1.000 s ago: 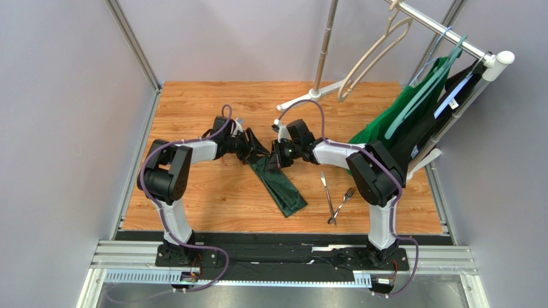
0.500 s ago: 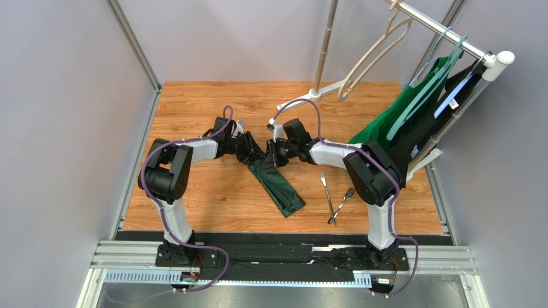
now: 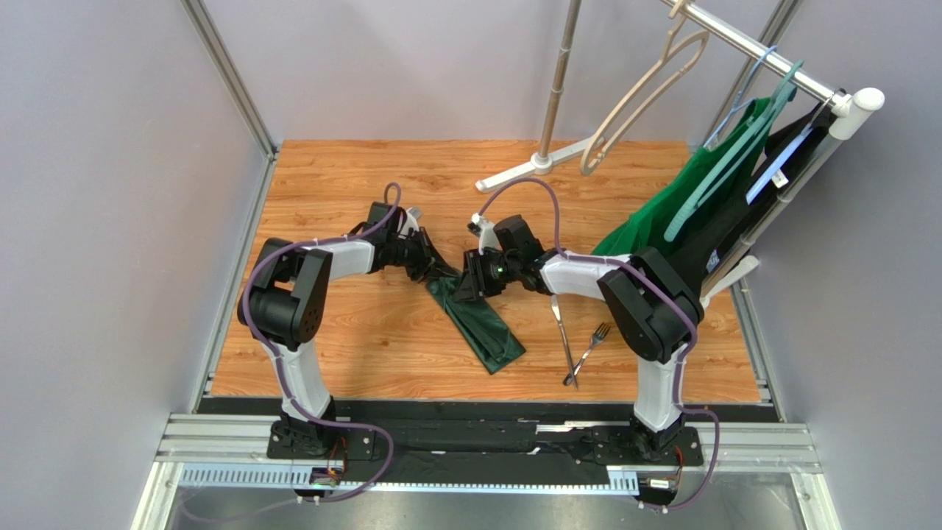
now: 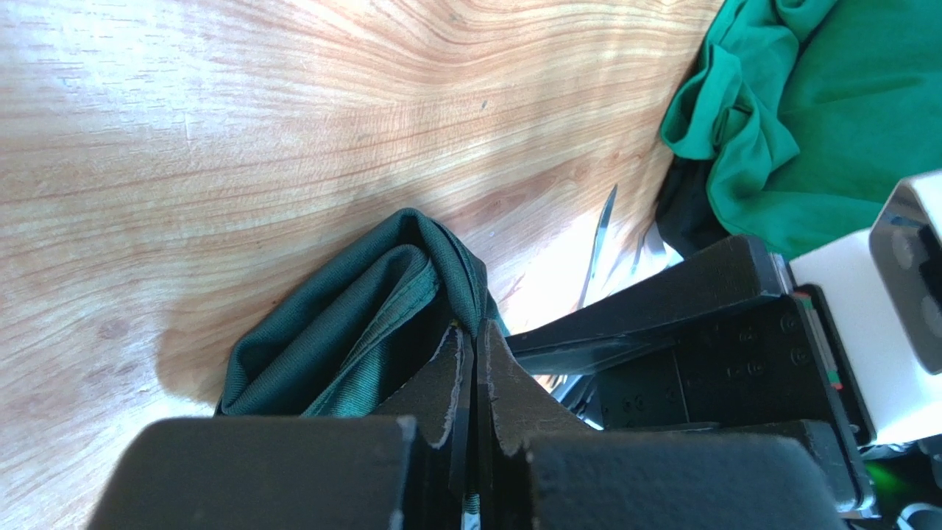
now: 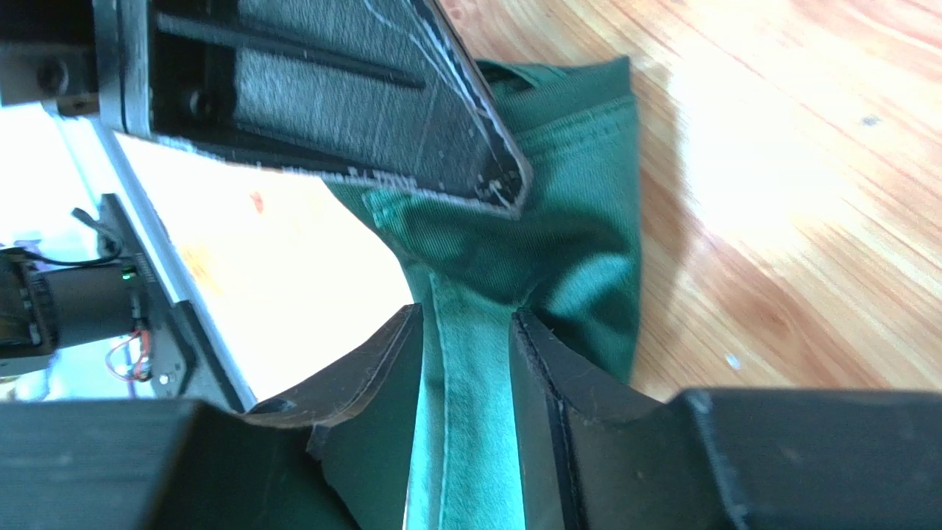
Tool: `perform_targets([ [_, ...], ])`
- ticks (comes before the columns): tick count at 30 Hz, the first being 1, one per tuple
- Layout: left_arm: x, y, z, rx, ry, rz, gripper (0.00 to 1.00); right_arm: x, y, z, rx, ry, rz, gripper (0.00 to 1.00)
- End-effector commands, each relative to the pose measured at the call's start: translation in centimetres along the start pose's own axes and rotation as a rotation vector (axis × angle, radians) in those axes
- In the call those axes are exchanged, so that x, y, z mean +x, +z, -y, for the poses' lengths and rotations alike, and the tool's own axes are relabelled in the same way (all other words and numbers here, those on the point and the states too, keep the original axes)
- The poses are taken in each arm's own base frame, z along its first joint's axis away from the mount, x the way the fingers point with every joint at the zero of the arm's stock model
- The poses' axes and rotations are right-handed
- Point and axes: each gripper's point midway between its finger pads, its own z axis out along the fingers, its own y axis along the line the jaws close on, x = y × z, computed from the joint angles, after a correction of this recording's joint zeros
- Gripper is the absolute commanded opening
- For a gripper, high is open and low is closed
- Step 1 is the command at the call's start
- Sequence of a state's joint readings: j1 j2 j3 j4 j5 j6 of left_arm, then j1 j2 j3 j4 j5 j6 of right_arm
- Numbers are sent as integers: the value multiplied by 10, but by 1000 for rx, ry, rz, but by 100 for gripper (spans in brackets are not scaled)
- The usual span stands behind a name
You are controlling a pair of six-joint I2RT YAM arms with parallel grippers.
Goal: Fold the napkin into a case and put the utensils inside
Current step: Grasp the top corner of the smaller rectangle folded napkin from the folded napkin.
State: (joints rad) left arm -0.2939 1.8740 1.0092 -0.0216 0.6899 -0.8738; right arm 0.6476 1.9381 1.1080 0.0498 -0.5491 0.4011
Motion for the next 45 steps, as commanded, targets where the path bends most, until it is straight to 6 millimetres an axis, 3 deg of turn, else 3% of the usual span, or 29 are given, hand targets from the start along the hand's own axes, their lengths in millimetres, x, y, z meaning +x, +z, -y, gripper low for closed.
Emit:
perform_targets([
  [1, -6, -5, 14, 31, -10, 21, 0, -30, -13, -12, 21, -124, 132, 39],
  [12, -5, -7, 22, 58, -166, 34, 0, -47, -7, -36, 39, -240, 214, 43],
  [25, -3, -14, 25, 33, -295, 49, 0, -58, -11, -28, 208, -290, 303, 44],
  [30, -4, -15, 28, 41, -324, 56, 0, -56, -10, -35, 220, -314, 316, 40],
  [36, -5, -16, 29, 42, -362, 68, 0, -43, -6, -39, 200, -327, 298, 42],
  [45, -2, -18, 32, 57, -384, 59, 0, -44, -5, -31, 249, -343, 302, 38],
])
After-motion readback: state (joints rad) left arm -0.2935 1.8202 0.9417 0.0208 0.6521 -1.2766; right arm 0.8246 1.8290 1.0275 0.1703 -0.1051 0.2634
